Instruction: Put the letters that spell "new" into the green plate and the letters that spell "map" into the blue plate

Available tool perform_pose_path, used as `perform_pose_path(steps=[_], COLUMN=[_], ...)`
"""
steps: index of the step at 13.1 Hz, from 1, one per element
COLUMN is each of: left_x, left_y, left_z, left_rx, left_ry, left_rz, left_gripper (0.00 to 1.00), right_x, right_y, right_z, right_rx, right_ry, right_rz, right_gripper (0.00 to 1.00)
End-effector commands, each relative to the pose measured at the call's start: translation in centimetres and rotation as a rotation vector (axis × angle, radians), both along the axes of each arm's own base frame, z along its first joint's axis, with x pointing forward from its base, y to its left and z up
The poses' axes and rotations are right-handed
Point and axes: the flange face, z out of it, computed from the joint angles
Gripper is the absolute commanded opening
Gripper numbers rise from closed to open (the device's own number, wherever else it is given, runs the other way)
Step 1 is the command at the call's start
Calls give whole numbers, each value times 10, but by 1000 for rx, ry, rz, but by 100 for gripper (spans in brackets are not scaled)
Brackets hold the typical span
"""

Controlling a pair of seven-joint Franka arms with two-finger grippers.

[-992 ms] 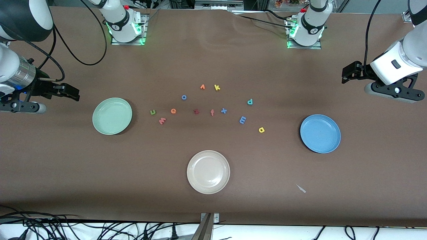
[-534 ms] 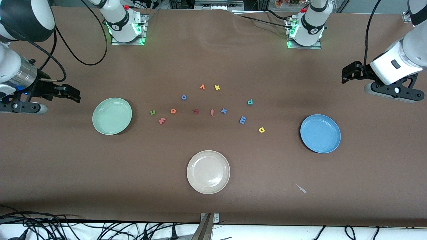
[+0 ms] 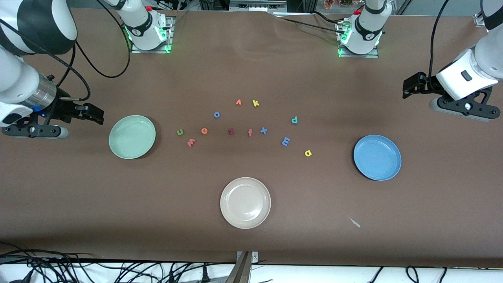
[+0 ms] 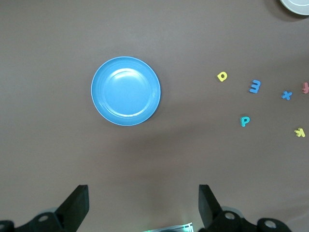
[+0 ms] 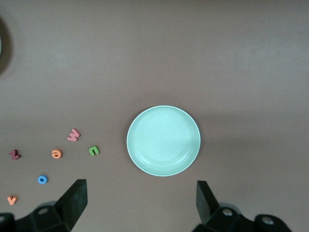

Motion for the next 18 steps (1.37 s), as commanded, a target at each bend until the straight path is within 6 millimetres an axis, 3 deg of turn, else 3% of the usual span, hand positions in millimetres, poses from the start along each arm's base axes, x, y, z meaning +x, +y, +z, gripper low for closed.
perform_pose_path(steps=[1,18], left_x=[-3,-2], left_y=[2,2], left_z=[7,6], left_rx=[27,27], left_ry=[-2,-5], left_rz=[-3,-3], left_gripper=[100,100], right_x=[-1,13], right_y=[-3,-8], right_z=[2,-16], right_rx=[-17,-58], right_ry=[-8,-22], right_rz=[-16,-18], right_gripper=[100,100])
